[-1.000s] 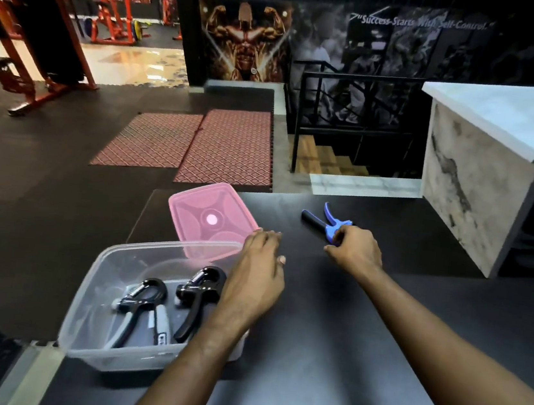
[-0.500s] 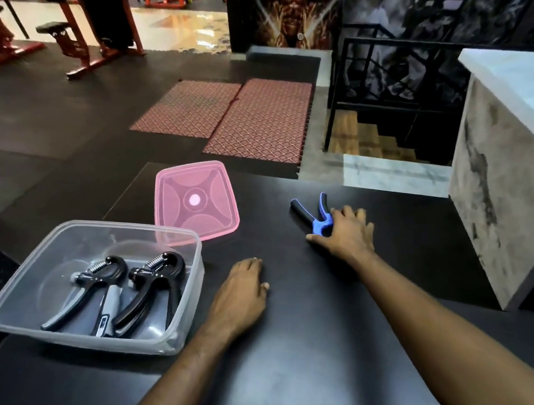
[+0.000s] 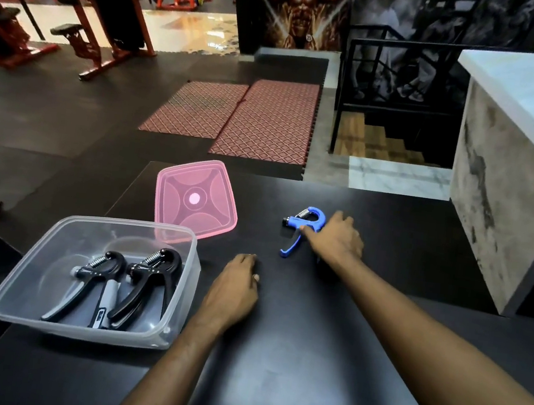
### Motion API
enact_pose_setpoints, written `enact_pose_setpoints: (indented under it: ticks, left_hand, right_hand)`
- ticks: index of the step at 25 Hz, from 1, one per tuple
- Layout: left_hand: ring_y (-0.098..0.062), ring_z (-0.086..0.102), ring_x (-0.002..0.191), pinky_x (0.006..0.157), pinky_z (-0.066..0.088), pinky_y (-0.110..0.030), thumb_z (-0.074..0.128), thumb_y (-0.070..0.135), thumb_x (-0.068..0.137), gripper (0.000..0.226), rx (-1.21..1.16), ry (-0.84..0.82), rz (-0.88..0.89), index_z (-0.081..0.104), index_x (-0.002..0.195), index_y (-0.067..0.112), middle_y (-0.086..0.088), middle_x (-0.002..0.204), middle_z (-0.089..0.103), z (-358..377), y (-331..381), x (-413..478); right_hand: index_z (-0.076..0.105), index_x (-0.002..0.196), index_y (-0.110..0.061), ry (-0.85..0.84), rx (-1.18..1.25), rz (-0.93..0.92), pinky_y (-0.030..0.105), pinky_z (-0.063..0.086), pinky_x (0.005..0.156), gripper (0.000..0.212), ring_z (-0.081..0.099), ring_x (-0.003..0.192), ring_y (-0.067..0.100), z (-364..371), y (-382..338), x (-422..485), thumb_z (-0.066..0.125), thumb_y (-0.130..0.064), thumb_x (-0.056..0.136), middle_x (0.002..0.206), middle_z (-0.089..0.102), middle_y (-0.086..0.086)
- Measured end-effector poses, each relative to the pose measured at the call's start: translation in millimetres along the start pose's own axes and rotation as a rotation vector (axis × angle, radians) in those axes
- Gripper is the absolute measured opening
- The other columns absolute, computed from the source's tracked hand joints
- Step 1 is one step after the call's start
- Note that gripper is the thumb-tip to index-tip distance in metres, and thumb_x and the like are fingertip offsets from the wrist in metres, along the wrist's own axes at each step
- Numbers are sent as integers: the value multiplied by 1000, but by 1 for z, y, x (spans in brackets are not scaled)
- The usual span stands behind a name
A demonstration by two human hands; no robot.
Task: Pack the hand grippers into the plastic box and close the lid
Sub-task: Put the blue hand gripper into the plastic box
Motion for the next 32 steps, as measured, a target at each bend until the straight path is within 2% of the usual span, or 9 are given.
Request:
enact_pose_setpoints:
  ticks: [4,8,12,15,18,23,26,30,32]
  left_hand:
    - [-23,50,129,106,38,-32,45,17,94,44,10,33,54,47,137,10,-6,140,50,-22,6,-4]
    - [-20,47,132,109,36,-31,46,19,95,46,-4,131,112,46,141,14,-1,145,48,-59,7,-9]
    - [-24,53,124,104,37,-28,48,12,93,41,-22,227,199,53,134,10,-7,135,57,-100,4,-20]
    - [-23,53,123,104,36,-27,48,10,91,40,-45,300,237,56,131,11,-7,133,59,-135,-19,-29]
    - [-21,55,122,104,38,-28,47,10,92,39,-102,372,275,58,129,12,-5,131,60,-174,-56,-40]
    - [-21,56,121,102,41,-29,48,7,91,38,-102,423,271,60,127,9,-6,130,61,-233,-148,-60]
    - [-23,56,121,101,42,-31,48,8,89,39,-71,388,215,59,127,8,-8,129,61,-255,-213,-67]
    - [-26,44,136,111,36,-35,48,14,91,46,-69,165,191,48,137,9,-12,143,50,-238,-267,-70]
    - [-26,48,132,107,40,-35,43,20,95,43,-149,96,226,45,138,13,-8,141,51,-231,-275,-77]
  right_hand:
    - [57,127,-12,-89,42,42,36,52,81,58,63,110,33,13,-8,-6,69,-45,80,120,64,12]
    - [63,119,-6,-119,-33,69,36,55,81,39,64,108,33,11,-16,-17,63,-13,81,118,63,15]
    - [66,112,-6,-89,-15,44,35,56,80,35,64,107,35,3,-34,-35,64,-13,78,116,65,16]
    - [69,101,-7,-28,-12,17,32,54,69,27,66,97,33,-10,-68,-59,63,-11,75,104,68,14]
    - [68,87,-7,57,6,-28,32,55,62,20,68,86,34,-23,-118,-88,59,-4,69,90,70,14]
    - [65,79,-7,160,32,-79,30,54,58,14,66,68,32,-24,-199,-145,57,-4,68,71,69,12]
    - [66,80,-9,174,25,-92,29,52,58,19,66,70,32,0,-243,-183,56,-7,64,68,67,8]
    - [65,86,-12,141,-40,-159,28,46,62,17,60,76,34,37,-290,-225,58,-11,70,81,66,11]
    - [61,82,-14,83,-67,-183,28,42,60,9,56,75,31,57,-305,-243,59,-13,73,79,64,9]
Point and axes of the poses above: each hand's wrist, its own x-axis towards the middle knuckle, its own z-axis out of the palm, y = z × x, the point moved 8 cm from there along x, towards the middle knuckle
